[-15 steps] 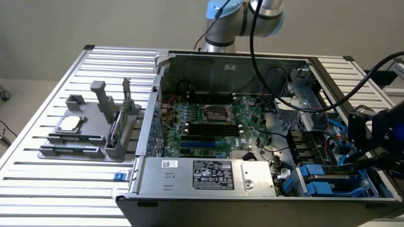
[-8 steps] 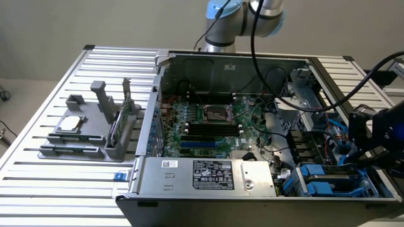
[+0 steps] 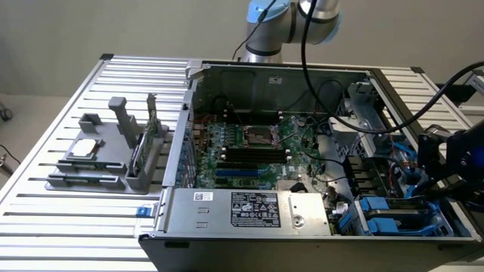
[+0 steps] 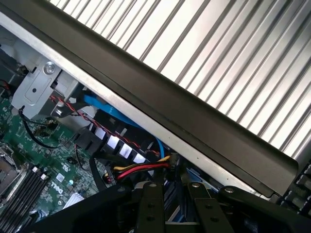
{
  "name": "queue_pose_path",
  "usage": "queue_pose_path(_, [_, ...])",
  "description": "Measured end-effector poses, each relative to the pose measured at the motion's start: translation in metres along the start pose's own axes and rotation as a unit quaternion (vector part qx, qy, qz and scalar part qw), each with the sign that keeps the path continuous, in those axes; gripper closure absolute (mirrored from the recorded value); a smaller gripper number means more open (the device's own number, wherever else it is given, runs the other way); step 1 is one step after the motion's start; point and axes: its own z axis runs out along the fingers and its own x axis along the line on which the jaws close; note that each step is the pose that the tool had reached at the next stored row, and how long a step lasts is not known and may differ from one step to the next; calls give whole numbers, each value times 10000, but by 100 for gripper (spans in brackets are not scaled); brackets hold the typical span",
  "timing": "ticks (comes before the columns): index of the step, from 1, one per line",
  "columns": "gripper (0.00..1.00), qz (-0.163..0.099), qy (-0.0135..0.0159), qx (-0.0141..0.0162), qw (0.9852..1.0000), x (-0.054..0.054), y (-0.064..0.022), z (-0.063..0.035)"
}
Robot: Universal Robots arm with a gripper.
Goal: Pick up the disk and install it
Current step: 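Insert the first disk wire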
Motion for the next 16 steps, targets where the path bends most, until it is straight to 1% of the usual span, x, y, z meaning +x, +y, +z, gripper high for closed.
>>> queue_pose_path(7, [75,10,5,-6,10000,6,4,6])
queue_pose_path(8, [77,12,5,-5,10000,8,5,6])
queue_pose_path(10, [77,15,4,-6,10000,11,6,6])
queue_pose_path(11, [82,16,4,-7,10000,13,7,7])
queue_pose_path(16, [82,27,3,-9,10000,39,24,15])
